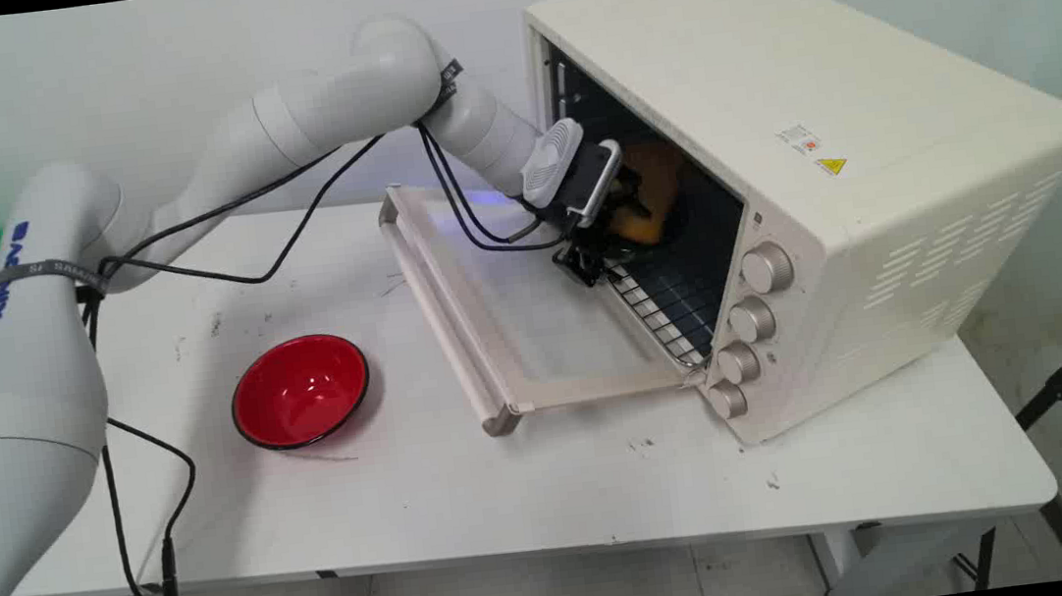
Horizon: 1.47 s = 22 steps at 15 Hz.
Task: Close the oven
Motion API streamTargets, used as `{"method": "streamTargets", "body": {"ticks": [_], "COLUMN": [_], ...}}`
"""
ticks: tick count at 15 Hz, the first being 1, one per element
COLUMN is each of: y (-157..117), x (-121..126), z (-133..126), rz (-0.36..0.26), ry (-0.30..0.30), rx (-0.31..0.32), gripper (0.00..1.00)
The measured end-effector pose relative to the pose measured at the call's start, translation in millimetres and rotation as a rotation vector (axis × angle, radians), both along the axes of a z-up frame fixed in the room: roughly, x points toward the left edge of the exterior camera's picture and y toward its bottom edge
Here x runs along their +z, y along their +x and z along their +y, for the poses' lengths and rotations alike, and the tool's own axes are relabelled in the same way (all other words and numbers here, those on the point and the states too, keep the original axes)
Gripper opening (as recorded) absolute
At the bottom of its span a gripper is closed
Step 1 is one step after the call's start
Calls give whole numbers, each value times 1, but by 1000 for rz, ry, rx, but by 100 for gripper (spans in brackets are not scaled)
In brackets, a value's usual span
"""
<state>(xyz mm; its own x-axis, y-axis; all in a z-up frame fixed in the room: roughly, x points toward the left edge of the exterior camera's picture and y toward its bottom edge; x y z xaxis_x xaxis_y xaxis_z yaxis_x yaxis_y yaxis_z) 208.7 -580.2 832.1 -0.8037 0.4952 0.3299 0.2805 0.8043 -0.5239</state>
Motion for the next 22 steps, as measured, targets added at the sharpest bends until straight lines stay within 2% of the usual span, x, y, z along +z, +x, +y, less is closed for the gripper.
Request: {"method": "streamTargets", "body": {"ticks": [7,11,16,22], "y": [6,14,35,81], "x": [13,22,34,52], "z": [13,21,35,63], "rz": [35,79,149,312], "ry": [-14,9,77,247], "rx": [-4,41,140,357], "gripper": [100,100,100,100]}}
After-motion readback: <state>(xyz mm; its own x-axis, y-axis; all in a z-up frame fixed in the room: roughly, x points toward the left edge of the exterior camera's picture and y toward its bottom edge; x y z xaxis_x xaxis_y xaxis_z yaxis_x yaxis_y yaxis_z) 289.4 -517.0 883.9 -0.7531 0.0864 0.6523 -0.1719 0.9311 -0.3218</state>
